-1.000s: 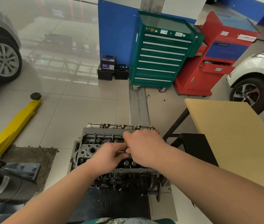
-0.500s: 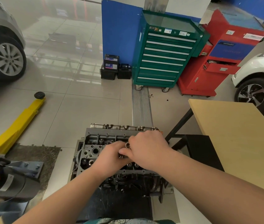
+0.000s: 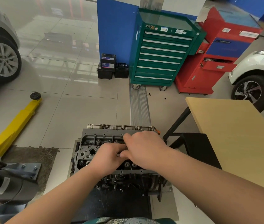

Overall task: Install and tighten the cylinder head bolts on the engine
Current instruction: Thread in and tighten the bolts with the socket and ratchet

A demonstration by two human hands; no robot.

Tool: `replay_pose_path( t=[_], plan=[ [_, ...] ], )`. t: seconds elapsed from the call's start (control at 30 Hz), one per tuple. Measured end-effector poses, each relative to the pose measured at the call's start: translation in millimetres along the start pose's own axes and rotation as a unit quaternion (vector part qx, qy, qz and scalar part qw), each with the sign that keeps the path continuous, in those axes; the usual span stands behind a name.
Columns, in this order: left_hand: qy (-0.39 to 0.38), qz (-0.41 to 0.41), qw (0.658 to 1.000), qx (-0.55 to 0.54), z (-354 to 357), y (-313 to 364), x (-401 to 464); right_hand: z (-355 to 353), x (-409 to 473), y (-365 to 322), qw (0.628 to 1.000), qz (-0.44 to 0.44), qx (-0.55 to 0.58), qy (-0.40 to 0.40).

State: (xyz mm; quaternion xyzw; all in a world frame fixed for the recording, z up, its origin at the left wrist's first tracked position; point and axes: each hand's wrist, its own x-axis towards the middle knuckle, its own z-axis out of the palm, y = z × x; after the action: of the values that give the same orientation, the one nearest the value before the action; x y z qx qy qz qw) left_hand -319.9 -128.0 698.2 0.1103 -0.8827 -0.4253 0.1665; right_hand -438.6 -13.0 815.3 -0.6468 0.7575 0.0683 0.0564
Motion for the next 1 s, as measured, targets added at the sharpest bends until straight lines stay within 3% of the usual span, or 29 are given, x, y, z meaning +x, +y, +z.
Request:
replay_pose_path(
  t=[0.1, 0.2, 0.33, 0.47, 0.57, 0.8, 1.0],
  plan=[
    [-0.075, -0.016, 0.997, -0.03, -8, -11, 3, 1, -3, 5, 0.998, -0.051, 0.018, -0.011],
    [-0.103, 0.003, 0.994, -0.048, -9, -13, 2, 9, -3, 2, 0.999, -0.037, 0.027, 0.009],
    [-0.023, -0.039, 0.996, -0.082, -1, -8, -8, 18, -5, -2, 0.998, -0.003, 0.032, 0.058],
    [0.058, -0.043, 0.997, -0.018, 7, 0, -17, 25, -6, -7, 0.995, 0.046, 0.018, 0.083],
    [0.041, -0.011, 0.999, 0.003, 6, 0, -20, 19, -7, -4, 0.996, 0.063, 0.007, 0.068],
    [-0.011, 0.019, 1.0, 0.008, -1, -3, -12, 6, -8, -8, 0.999, -0.005, 0.048, 0.006],
    [0.018, -0.079, 0.997, -0.02, 19, -5, -24, 12, -7, -19, 0.992, 0.062, 0.099, 0.04]
  ],
)
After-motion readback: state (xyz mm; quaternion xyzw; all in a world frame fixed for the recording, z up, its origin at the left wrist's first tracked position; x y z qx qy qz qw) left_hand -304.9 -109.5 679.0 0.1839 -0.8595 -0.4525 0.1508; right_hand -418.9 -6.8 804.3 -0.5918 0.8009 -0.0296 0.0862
